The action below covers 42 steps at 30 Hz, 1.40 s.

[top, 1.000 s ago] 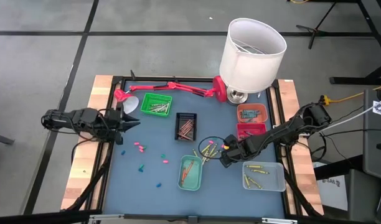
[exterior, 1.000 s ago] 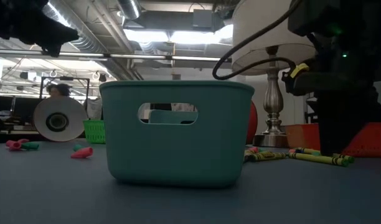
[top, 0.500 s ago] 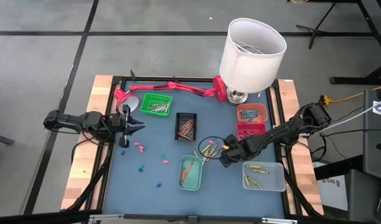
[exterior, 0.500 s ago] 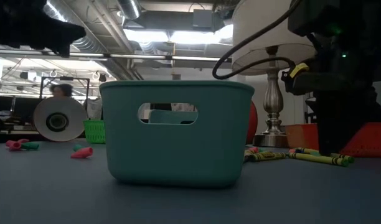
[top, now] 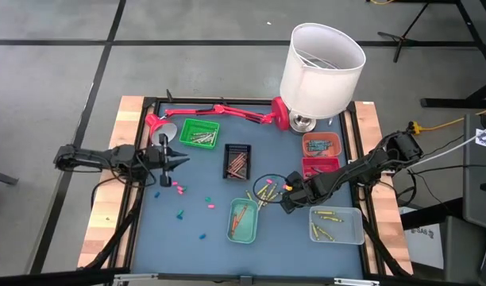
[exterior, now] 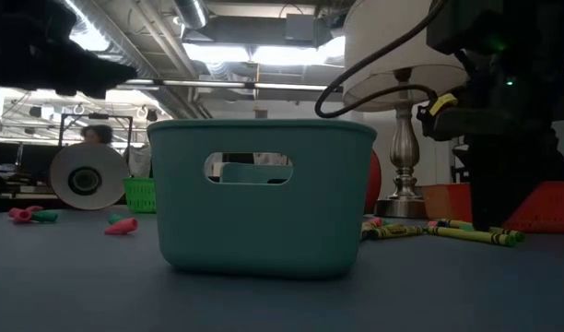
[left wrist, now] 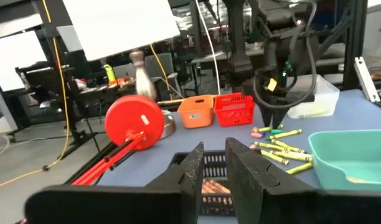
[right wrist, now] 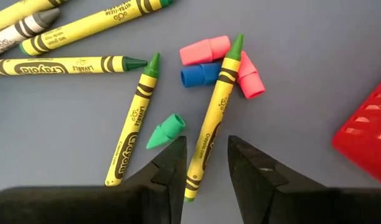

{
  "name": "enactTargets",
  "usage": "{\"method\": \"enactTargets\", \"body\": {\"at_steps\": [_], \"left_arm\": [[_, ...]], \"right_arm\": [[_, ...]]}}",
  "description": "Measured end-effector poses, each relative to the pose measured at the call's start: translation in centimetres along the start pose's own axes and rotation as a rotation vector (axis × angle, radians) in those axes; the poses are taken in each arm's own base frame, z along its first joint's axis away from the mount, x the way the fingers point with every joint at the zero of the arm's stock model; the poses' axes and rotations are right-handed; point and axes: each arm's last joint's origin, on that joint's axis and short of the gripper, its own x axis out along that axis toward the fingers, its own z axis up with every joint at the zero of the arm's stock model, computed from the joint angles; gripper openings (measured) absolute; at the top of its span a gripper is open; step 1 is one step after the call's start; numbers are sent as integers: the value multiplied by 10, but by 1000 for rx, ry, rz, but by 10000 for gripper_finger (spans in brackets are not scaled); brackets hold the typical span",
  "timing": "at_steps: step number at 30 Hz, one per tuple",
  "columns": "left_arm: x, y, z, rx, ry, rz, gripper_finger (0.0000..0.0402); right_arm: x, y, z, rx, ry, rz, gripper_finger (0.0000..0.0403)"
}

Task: Sort crayons
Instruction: Put the green crayon into the transparent bin

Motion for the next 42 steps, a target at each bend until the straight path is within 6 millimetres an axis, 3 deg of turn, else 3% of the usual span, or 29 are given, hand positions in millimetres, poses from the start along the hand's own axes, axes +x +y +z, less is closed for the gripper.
{"method": "enactTargets", "body": {"at_steps": [13, 33, 42], "left_arm": [[2, 6, -2, 2, 1, 31, 53], [2, 6, -2, 0, 1, 32, 53], [2, 6, -2, 0, 1, 32, 53]], "right_arm": [[14, 1, -3, -16, 26, -58, 114], [15, 0, -4, -19, 46, -59, 113], [16, 1, -3, -33, 46, -51, 34]]}}
